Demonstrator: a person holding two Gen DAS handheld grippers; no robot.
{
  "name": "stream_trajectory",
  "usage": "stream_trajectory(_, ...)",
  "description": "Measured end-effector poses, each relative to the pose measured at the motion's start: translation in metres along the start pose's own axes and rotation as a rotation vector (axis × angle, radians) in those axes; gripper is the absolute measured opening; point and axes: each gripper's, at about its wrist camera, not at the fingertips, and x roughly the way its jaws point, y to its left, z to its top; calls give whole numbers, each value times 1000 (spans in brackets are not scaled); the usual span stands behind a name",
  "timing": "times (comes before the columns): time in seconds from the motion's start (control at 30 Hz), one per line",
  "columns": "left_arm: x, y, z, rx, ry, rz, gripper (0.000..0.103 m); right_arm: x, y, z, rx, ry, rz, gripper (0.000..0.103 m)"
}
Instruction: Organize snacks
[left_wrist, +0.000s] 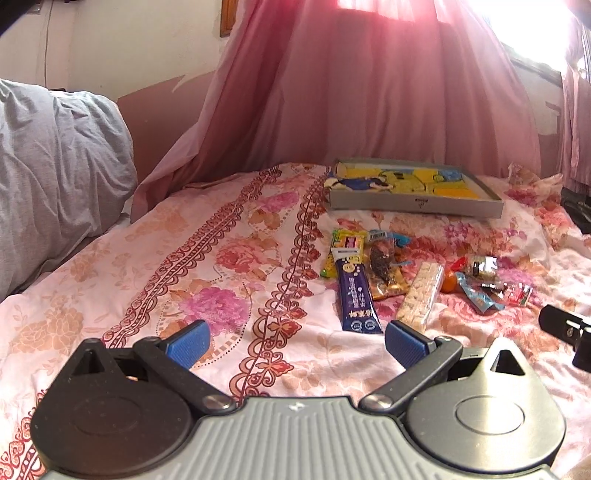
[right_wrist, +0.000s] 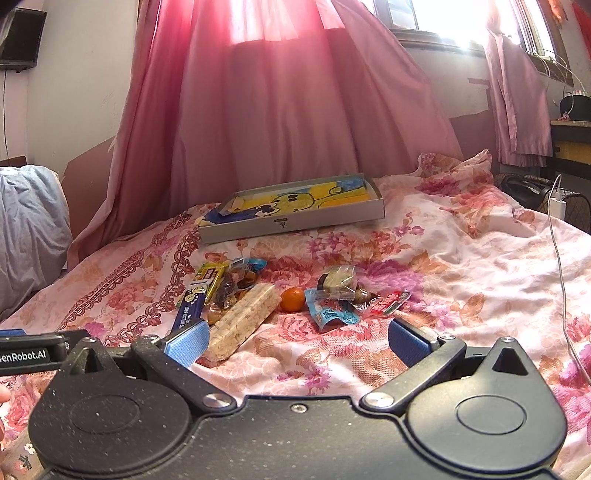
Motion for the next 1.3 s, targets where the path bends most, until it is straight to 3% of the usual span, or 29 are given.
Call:
stream_trajectory(0.13,6,-2,0,16,24,13,103,1,-2,1,15,10,7,102)
stream_trajectory(0.4,21,-11,12,44,46,21,103,23,-6,12,7,141,56,102)
stream_trajectory(0.63,48,-23,29,59,42,-55,103,57,-20,27,-137,190,111,102)
stream_trajectory(0.97,97,-65,40,214,29,-181,103,95,-39,35,-282,196,179,102)
stream_trajectory(1.13,123,-76,45,233,27,-238,103,118,-48,35,-297,217,194,102)
stream_trajectory(1.3,144,-93,42,326,55,-251,102,150,-61,32,-289,268,160,102)
